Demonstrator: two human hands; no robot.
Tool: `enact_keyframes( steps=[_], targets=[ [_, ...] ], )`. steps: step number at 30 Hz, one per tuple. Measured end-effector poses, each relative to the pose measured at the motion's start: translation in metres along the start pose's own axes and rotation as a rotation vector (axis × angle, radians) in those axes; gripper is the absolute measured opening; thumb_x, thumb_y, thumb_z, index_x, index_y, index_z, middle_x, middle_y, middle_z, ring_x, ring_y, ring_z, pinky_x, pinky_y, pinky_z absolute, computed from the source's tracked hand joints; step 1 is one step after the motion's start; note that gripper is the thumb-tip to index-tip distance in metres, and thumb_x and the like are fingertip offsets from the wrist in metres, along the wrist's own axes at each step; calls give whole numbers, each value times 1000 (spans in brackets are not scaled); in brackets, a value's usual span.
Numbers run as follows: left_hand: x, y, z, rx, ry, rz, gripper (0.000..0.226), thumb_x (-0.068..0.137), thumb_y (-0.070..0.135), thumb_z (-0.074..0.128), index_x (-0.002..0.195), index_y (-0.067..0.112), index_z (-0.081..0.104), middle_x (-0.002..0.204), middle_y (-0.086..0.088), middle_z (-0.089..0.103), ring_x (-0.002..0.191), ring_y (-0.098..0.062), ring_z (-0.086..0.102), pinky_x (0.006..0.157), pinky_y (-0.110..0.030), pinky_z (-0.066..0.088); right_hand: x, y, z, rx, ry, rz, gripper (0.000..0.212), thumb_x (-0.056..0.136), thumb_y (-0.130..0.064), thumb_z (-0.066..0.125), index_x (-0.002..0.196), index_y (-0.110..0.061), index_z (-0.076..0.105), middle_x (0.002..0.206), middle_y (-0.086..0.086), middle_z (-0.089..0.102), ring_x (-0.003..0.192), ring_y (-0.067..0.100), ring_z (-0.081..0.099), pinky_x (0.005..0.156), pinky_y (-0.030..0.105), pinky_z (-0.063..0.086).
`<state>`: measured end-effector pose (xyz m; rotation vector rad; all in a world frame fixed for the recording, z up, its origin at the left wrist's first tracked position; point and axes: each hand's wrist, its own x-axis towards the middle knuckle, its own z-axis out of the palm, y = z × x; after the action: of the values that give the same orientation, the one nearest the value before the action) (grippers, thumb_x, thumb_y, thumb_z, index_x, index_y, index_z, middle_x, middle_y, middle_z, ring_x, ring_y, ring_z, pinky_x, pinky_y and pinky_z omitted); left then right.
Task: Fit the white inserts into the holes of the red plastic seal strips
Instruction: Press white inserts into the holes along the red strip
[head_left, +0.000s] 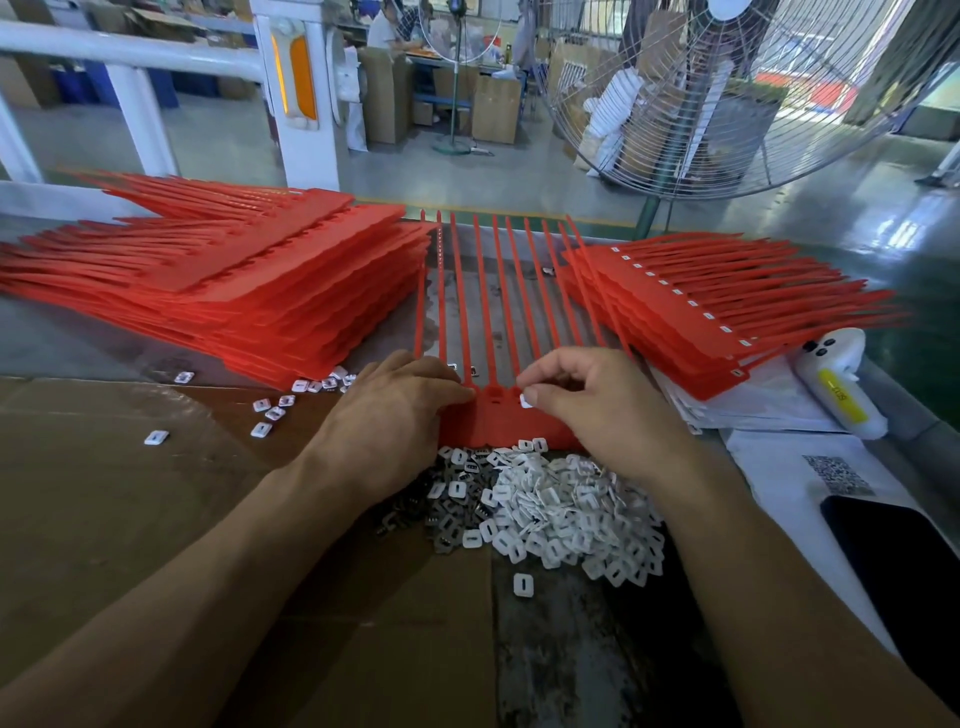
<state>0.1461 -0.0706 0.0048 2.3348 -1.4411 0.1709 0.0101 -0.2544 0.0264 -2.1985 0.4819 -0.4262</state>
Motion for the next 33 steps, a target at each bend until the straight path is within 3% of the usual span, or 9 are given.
enact_keyframes(
  steps=[12,16,21,25,29,33],
  targets=[
    [-1,-3,0,-43,10,3,41,101,17,46,133,35,65,137,15,58,126,-13,45,106,-38,37,20,0,25,-131,-6,36,15,99,-22,69,92,-35,74,99,-18,71,91,-3,65,73,16,47],
    [-2,-4,2,-44,10,3,41,101,19,46,134,35,65,137,15,58,124,-13,45,105,-39,38,18,0,25,-202,29,10,11,98,-22,69,97,-31,76,95,-18,72,84,-4,66,66,9,44],
    [-2,-5,3,-47,8,0,41,101,19,46,134,35,64,137,15,58,123,-12,44,104,-37,37,15,-2,22,-294,-30,-95,11,93,-22,75,103,-27,78,98,-20,69,93,-4,63,77,9,44],
    [-2,-4,3,-42,8,-4,38,101,21,49,134,35,64,137,16,58,124,-13,44,106,-39,37,15,-4,26,-368,-10,-155,11,93,-20,76,103,-23,79,88,-22,59,89,-1,62,81,16,49],
    [-3,-3,2,-38,1,-7,37,103,24,49,134,35,64,136,17,57,123,-12,45,105,-38,37,15,-4,27,-430,-7,-212,10,94,-24,75,103,-21,77,96,-14,64,91,6,64,84,30,56],
    [-4,-1,-1,-28,0,-5,37,103,25,48,134,36,63,137,16,57,125,-13,45,105,-38,37,16,-3,27,-497,-37,-248,9,95,-26,71,102,-22,73,99,-12,62,92,7,61,82,29,54]
  ],
)
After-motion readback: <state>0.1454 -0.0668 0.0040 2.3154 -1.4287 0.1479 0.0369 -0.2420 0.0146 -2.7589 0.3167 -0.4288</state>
